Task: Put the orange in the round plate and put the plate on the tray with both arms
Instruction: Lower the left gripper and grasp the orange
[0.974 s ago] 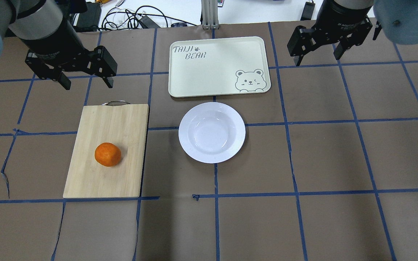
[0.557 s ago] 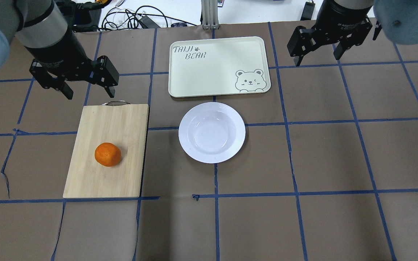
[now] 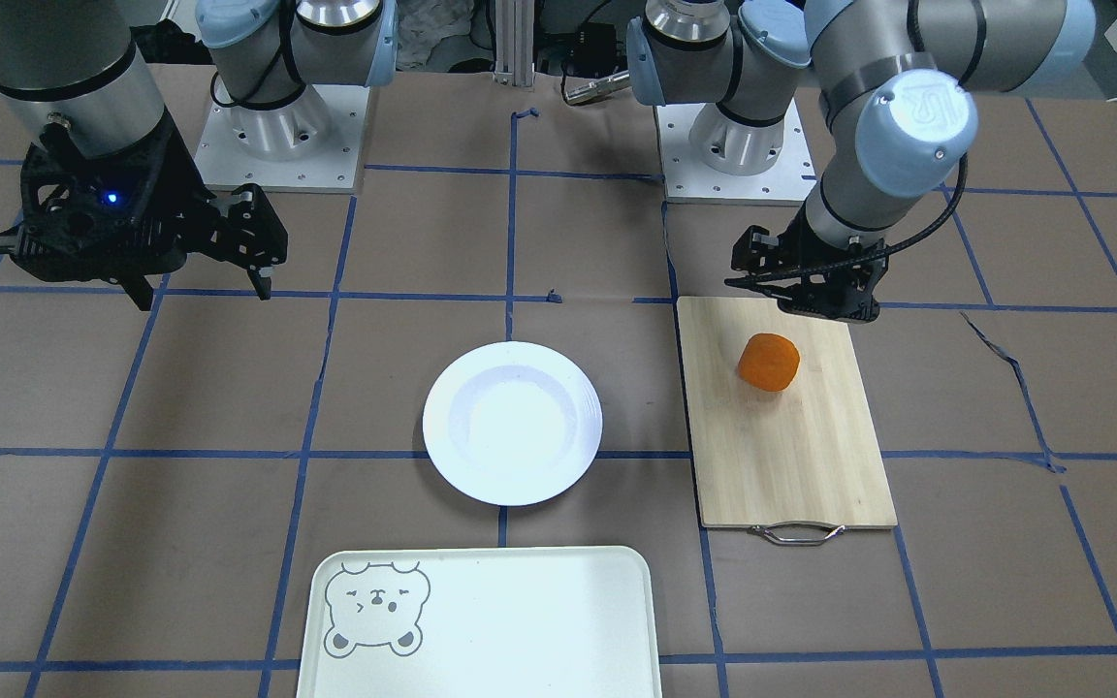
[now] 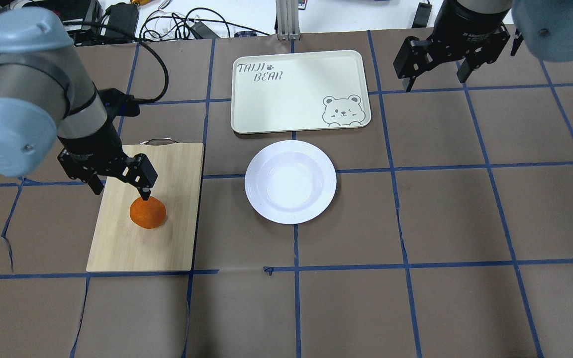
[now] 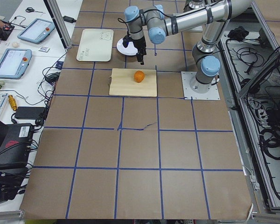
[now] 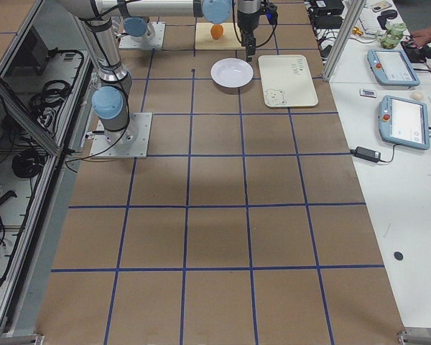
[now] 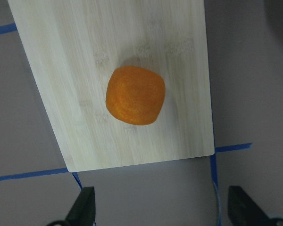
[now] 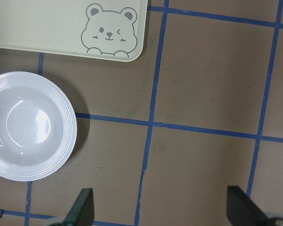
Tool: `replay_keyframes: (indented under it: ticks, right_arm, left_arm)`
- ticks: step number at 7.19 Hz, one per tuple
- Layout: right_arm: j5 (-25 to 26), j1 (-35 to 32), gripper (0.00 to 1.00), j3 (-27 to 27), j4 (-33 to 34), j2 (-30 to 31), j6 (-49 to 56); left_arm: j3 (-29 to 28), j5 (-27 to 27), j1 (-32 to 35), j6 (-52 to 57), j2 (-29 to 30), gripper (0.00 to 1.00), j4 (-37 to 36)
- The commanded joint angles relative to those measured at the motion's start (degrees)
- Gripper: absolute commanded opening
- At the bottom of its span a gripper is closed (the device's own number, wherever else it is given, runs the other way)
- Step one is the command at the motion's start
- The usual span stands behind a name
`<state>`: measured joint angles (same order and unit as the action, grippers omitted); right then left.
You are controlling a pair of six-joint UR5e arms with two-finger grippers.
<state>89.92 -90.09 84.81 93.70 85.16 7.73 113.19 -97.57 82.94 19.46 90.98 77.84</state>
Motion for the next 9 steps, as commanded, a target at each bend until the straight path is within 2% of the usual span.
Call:
replay_keyframes:
  ticks: [1,3,4,5,6,7,9]
  right_arm:
    - [-0.01,-0.09,1.00,0.00,-0.10,0.01,0.00]
    - [-0.10,0.00,1.00,0.00,-0.01,0.01,0.00]
    - [-0.10,-0.09,1.00,0.00,-0.01,0.01,0.00]
    - [-0.10,-0.09,1.00,0.00,-0.01,0.01,-0.09]
    - [-0.10,-0.09,1.00,0.00,-0.10,0.01,-0.09]
    - [-0.10,-0.09,1.00,0.00,-0.10,0.01,0.00]
    - [-0.10,-0.09,1.00,0.00,-0.19,0.01,0.00]
  left_arm:
    - [10.18,-0.78,-0.41,7.59,3.67,1.00,-19.67]
    - [12.23,-0.96,-0.32,9.62,5.96,0.97,-25.68]
    - [12.14,-1.13,-0.41,10.33,7.10,0.79,-26.24]
    - [12.06,-1.13,-0.41,10.25,7.81,0.45,-26.33]
    - [11.62,-1.05,-0.41,10.08,7.90,0.16,-26.51]
    - [11.18,-0.79,-0.41,9.03,7.64,0.00,-26.68]
    - [8.30,1.66,-0.23,4.31,7.12,0.00,-26.78]
